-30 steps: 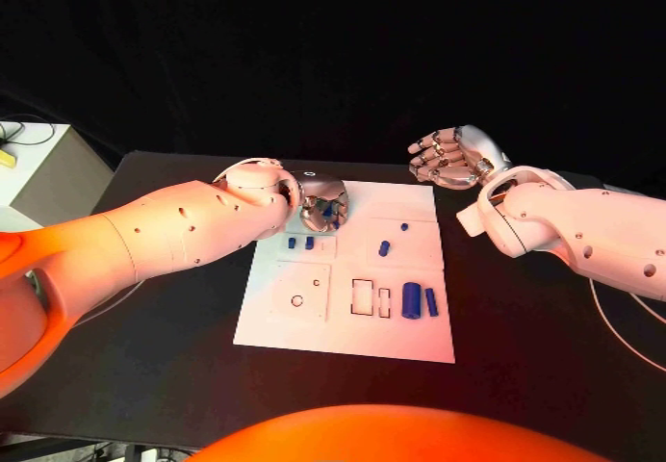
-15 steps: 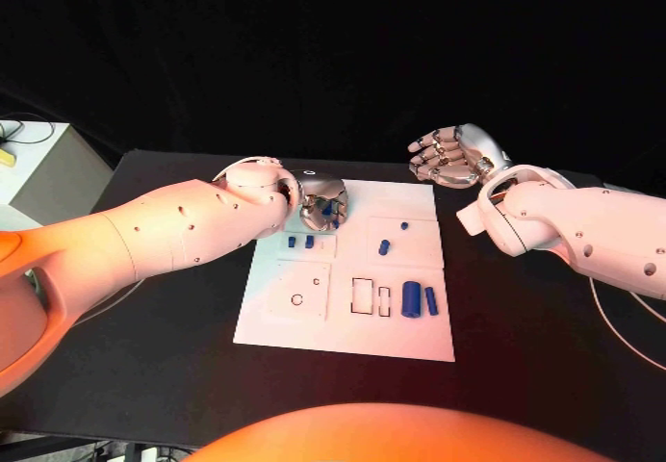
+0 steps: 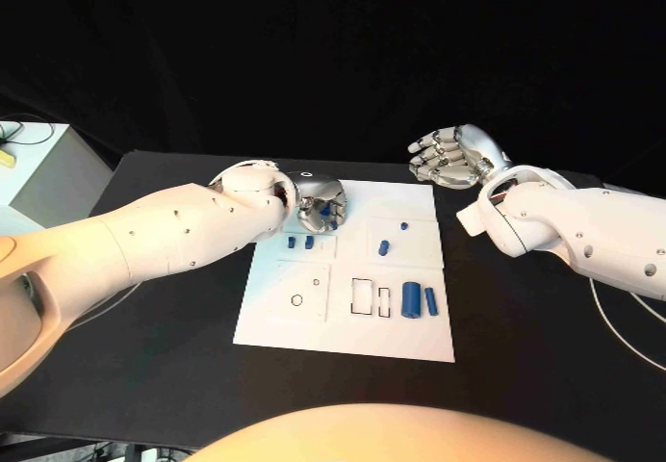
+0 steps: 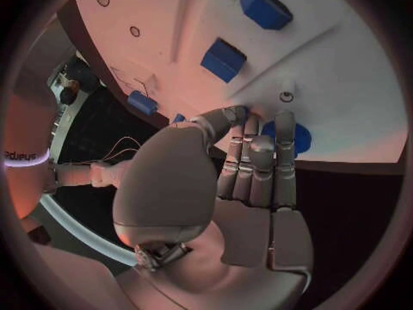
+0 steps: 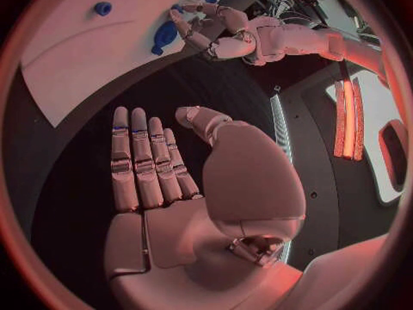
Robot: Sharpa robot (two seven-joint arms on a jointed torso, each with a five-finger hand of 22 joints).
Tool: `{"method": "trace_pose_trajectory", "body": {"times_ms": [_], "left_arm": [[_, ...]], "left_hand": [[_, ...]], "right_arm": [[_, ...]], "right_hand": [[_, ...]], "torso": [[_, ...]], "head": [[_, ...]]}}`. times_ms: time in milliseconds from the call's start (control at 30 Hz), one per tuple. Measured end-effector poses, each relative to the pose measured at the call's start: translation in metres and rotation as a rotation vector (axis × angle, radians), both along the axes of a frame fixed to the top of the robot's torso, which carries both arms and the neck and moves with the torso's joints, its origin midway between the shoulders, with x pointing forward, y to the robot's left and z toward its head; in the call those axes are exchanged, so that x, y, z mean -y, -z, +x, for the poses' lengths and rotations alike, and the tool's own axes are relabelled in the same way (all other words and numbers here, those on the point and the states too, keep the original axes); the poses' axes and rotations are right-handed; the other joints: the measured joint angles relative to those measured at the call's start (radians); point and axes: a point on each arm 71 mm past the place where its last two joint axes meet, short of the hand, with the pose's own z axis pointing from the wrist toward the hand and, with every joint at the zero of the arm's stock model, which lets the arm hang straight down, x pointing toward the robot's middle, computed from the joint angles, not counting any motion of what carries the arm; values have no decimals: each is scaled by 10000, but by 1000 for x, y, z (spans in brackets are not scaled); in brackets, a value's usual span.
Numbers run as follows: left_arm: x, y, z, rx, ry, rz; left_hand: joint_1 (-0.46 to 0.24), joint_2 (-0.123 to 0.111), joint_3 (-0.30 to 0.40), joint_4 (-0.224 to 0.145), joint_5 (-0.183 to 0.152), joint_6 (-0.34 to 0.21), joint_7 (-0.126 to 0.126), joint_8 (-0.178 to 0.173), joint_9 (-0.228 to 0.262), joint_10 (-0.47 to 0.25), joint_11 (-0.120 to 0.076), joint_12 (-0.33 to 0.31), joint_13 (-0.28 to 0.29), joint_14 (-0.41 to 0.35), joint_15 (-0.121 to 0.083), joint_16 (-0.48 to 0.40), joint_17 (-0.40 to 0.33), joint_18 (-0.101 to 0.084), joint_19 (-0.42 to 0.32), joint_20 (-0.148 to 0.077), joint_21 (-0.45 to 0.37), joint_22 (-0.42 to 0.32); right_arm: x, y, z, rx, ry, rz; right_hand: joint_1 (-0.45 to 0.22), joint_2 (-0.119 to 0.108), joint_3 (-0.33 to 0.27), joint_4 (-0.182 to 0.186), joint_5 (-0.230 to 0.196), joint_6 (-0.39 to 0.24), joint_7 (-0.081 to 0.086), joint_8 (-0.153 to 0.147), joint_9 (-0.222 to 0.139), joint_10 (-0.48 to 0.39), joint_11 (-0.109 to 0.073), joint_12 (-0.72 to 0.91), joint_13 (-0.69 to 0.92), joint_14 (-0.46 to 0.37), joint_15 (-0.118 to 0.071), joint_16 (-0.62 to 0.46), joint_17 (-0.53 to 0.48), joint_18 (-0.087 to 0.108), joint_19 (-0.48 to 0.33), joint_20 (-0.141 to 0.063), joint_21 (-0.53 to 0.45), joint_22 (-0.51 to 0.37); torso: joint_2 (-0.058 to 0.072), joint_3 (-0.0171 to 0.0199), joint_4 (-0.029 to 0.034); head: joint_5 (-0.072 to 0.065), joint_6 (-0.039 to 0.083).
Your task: Assemble the parts on the task board
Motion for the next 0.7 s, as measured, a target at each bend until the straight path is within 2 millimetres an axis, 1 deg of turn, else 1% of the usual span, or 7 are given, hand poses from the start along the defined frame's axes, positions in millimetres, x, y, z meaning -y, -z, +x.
{"method": "trace_pose_trajectory", "body": {"times_ms": [200, 400, 467, 500, 633, 700], "left_arm": [[-3, -1, -5, 42, 71, -243], [-8, -8, -11, 77, 79, -569], [-12, -11, -12, 71, 26, -671], [-14, -12, -12, 66, -3, -704], [-23, -15, -13, 17, -172, -805], [-29, -16, -14, -14, -270, -830]], "left_hand": [[-18, 12, 29, -29, -22, 82, 10, -11, 28, 71, 0, -138, -3, 107, -2, 66, 87, 0, 0, 0, 40, 17], [-82, 74, 29, -29, -25, 140, 22, -77, 39, 175, 0, -256, 3, 107, -2, 66, 35, -1, 0, 0, 40, 17], [-226, 52, 23, -23, -25, 153, 10, -90, 47, 251, -1, -342, 23, 107, -2, 66, 41, -1, 0, 0, 40, 17], [-231, 56, -32, 32, -25, 153, 10, -92, 62, 267, -16, -401, 35, 142, 33, 66, 53, -1, 0, 0, 40, 14], [-282, 6, -71, 71, -25, 180, -16, -93, 106, 270, -19, -419, 45, 142, 34, 66, 63, -1, -1, 0, 40, -5], [-320, 44, -71, 71, -25, 180, -17, -96, 106, 271, -20, -474, 42, 142, 34, 66, 63, -1, -1, 0, 40, -5]], "right_arm": [[0, 0, 0, 2, 0, 0], [1, 0, 0, 3, 15, -4], [1, 0, 0, 3, 18, -4], [2, 0, 0, 3, 21, -5], [3, 0, -1, 3, 33, -7], [3, 0, -1, 2, 40, -8]], "right_hand": [[0, 0, 0, 0, 0, 0, 0, 0, 1, 0, 0, 0, 0, 0, 0, 0, 0, 0, 0, 0, 0, -22], [0, 0, 0, 0, 0, 0, 0, 0, 1, 0, 0, 0, 0, 0, 0, 0, 0, 0, 0, 0, 0, -21], [0, 0, 0, 0, 0, 0, 0, 0, 1, 0, 0, 0, 0, 0, 0, 0, 1, 1, 0, 0, 0, -21], [0, 0, 0, 0, 0, 0, 0, 0, 1, 0, 0, 0, 0, 0, 0, 0, 0, 0, 0, 0, 0, -21], [0, 0, 0, 0, 0, 0, 0, 0, 1, 0, 0, 0, 0, 0, 0, 0, 1, 0, 0, 0, 0, -21], [0, 0, 0, 1, 0, 0, 0, 0, 1, 0, 0, 0, 0, 0, 0, 0, 1, 0, 0, 0, 0, -21]], "torso": [[-1, 2, 1], [-12, 4, 12], [-15, 6, 16], [-15, 6, 19], [-20, 7, 21], [-20, 7, 21]], "head": [[-2, 25], [-4, 50], [4, 66], [7, 71], [20, 79], [21, 79]]}}
